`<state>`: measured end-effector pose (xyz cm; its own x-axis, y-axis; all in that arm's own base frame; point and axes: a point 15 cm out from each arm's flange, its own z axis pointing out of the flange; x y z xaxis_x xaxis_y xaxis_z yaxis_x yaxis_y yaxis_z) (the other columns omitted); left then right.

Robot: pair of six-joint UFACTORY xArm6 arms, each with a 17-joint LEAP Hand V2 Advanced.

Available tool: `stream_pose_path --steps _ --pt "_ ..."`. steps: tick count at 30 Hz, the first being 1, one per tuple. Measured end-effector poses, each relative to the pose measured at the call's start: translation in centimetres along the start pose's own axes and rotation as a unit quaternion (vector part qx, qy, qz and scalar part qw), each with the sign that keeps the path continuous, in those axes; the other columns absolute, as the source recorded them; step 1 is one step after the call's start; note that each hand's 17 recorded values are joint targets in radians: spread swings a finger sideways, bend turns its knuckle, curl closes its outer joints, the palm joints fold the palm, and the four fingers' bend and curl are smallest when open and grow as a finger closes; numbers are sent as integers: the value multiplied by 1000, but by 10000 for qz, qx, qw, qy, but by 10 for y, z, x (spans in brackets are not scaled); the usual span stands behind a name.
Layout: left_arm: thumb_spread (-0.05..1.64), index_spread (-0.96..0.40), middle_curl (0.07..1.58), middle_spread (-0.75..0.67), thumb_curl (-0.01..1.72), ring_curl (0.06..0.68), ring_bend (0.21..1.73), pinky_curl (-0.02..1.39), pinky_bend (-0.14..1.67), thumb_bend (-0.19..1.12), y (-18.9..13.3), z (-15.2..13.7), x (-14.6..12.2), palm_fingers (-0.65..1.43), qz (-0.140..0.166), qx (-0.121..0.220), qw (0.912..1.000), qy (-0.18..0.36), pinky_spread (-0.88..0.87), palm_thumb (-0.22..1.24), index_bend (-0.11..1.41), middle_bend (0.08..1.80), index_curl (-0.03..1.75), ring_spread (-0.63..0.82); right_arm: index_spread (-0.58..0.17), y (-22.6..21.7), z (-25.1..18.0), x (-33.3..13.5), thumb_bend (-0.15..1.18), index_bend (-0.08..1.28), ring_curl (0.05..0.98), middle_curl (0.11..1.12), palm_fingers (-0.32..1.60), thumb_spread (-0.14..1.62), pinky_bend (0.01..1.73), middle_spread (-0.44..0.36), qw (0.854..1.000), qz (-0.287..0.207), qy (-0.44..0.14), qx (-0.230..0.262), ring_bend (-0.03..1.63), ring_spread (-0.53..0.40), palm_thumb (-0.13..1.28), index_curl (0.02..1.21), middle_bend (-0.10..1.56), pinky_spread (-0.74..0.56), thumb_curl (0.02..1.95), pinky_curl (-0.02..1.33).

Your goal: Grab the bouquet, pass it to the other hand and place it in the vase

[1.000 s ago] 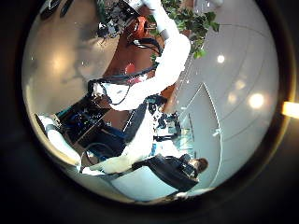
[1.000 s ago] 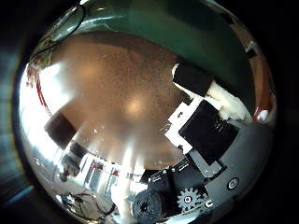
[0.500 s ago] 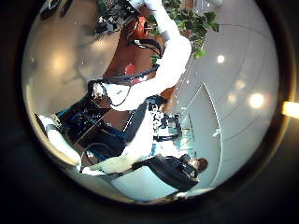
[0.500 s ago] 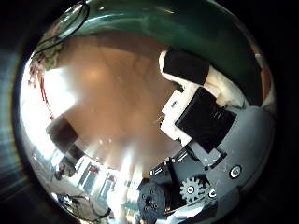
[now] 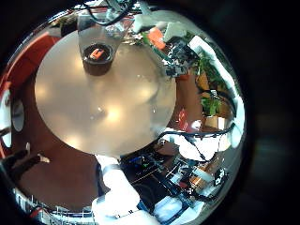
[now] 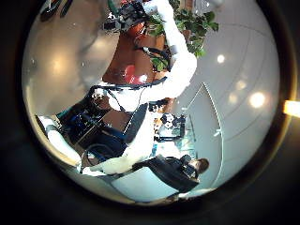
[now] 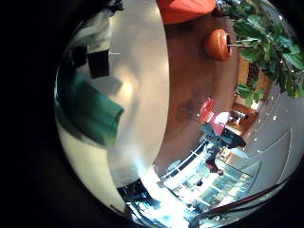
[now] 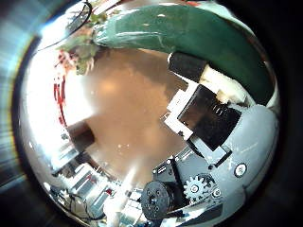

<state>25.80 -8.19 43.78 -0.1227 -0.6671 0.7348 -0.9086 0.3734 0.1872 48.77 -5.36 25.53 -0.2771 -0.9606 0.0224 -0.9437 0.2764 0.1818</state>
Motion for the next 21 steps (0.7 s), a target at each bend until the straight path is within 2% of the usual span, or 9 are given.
stream_pose_path --steps 7,12,15,21 --pt "1202 89 374 350 286 184 470 244 178 -17 -1 0 1 219 -8 2 10000 5 481 226 188 207 399 536 -387 20 -75 12 93 964 752 945 1106 939 1341 -169 9909 -77 -1234 540 1403 -206 1153 1139 1301 -172 991 808" --pt "1202 89 374 350 286 183 470 244 178 -17 -6 2 1 219 -32 -31 10000 81 481 226 188 207 399 534 -369 38 -107 12 96 978 756 927 1109 928 1323 -155 9767 -115 -2047 639 1404 -201 1148 1138 1316 -168 1051 833" --pt "1202 89 373 351 286 183 469 245 181 -17 -10 1 1 221 -42 -49 9998 162 480 226 186 208 398 532 -357 52 -136 11 96 985 759 913 1105 922 1305 -146 9587 -216 -2728 777 1404 -200 1138 1137 1329 -165 1097 854" --pt "1202 89 372 352 292 184 470 247 180 -16 -20 -1 13 222 68 94 9991 413 480 235 185 207 397 529 -343 95 -198 7 97 993 762 892 1106 913 1283 -136 9074 -826 -3985 1052 1409 -198 1127 1135 1342 -160 1165 888"
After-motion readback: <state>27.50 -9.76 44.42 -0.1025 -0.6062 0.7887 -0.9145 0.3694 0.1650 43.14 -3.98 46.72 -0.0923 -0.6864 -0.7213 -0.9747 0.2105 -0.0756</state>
